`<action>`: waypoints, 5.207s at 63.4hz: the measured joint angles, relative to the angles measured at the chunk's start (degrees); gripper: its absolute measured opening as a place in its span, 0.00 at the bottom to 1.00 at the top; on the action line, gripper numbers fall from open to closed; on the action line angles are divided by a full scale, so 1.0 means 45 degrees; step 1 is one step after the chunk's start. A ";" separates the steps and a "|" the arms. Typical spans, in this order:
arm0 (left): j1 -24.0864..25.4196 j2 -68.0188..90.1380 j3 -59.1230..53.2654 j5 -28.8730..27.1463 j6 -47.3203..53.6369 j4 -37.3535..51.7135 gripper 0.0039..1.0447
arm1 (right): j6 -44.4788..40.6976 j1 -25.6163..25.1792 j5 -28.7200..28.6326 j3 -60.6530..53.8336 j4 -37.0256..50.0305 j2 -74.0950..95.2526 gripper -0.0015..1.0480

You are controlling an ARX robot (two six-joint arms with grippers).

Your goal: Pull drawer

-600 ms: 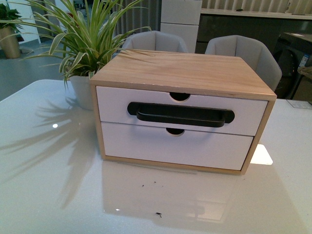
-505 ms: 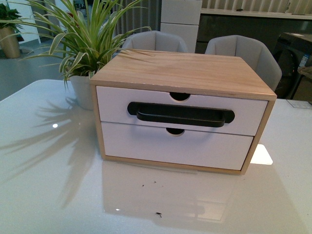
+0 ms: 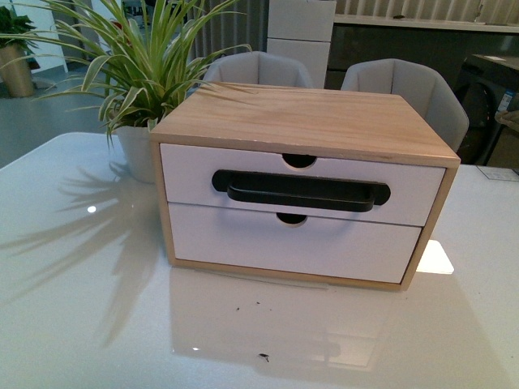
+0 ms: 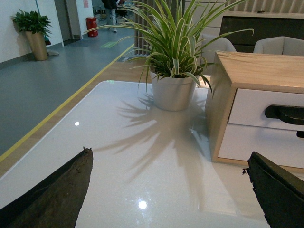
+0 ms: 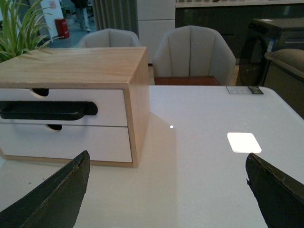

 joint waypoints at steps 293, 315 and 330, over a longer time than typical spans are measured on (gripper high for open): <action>-0.5090 2.3931 1.4042 0.5697 1.5805 -0.2370 0.93 | -1.2755 0.3473 -0.7004 1.2891 -0.4109 2.1935 0.92; -0.5489 2.2046 1.1827 0.5722 1.5829 -0.2370 0.93 | -1.2366 0.3929 -0.7261 1.0890 -0.3910 2.0206 0.91; -0.5615 2.0876 1.0399 0.6207 1.4037 -0.0423 0.93 | -1.0627 0.3774 -0.8043 0.9554 -0.2302 1.8763 0.91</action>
